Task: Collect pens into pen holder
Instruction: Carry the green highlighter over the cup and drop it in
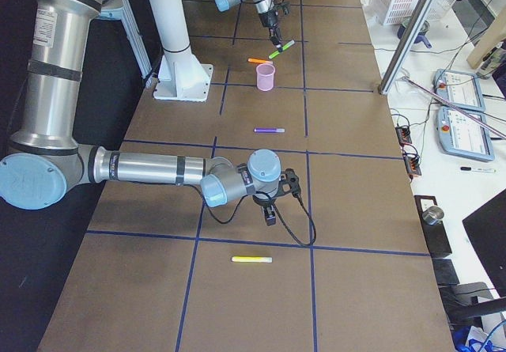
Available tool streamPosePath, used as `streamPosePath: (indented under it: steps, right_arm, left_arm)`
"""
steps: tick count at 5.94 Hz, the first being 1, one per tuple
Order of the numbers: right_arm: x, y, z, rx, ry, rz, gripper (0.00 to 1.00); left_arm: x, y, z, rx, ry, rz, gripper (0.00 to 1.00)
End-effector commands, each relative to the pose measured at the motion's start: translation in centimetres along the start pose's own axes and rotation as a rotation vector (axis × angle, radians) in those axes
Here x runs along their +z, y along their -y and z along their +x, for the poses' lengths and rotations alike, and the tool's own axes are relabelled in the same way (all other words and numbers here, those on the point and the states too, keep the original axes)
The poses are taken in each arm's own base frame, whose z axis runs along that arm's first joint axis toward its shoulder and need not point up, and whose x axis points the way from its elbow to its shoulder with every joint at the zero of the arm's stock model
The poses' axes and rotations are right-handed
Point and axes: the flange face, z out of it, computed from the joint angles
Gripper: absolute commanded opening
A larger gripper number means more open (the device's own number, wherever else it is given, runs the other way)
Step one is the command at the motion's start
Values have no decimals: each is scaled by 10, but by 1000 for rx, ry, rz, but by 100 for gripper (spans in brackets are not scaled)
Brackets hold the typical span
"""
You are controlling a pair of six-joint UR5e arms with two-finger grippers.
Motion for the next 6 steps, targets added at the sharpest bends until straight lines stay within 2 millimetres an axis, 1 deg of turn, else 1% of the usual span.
streamPosePath:
  steps: [1,2,3,5,6]
  right_arm:
    - [2,-1,1,3,0,-3,100]
    - [2,-2,2,3,0,-3,100]
    - [2,-2,2,3,-2,-3,100]
    - [1,-1,2,2,-2,-2,100]
    - [1,0,1,0,-2,0,100]
  left_arm:
    - [7,-18,8,7,16,25,6]
    - [15,-32,7,22,34,37,9]
    - [18,-39,6,26,40,33,17]
    - [21,-40,4,29,48,31,61]
    - [22,-41,4,31,49,31,71]
